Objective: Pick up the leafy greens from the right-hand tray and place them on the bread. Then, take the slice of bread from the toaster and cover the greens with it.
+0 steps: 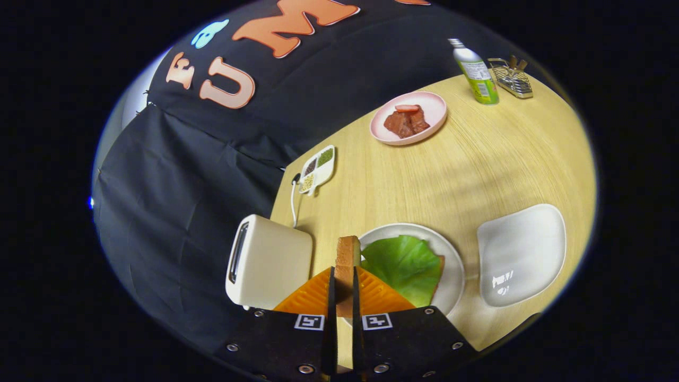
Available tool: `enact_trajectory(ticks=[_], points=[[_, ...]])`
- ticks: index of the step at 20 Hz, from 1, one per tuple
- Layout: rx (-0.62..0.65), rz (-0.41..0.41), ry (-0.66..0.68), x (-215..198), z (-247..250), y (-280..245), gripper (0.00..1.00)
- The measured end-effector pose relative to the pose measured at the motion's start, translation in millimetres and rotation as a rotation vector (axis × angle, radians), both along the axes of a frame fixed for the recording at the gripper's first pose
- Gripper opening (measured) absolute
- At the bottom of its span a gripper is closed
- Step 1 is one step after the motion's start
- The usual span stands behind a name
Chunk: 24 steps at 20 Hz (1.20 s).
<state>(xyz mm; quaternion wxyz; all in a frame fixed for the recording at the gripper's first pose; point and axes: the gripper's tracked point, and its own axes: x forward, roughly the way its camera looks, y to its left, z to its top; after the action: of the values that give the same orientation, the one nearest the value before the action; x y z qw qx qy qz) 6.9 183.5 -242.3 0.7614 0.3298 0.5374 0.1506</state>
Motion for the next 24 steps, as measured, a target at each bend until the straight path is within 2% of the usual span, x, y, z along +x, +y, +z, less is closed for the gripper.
enact_trajectory(ticks=[10,15,19,21,22,24], points=[[-0.059,-0.02,-0.007,-18.9,-31.2,-30.2,0.11],[-0.105,-0.003,-0.019,-33.8,-41.3,-38.1,0.14],[-0.184,0.015,-0.045,-37.4,-51.2,-48.7,0.25],[-0.219,0.04,-0.075,-38.8,-51.0,-49.9,0.39],[-0.224,0.048,-0.093,-38.6,-49.4,-48.1,0.5],[-0.243,0.057,-0.141,-35.6,-41.6,-48.5,0.62]])
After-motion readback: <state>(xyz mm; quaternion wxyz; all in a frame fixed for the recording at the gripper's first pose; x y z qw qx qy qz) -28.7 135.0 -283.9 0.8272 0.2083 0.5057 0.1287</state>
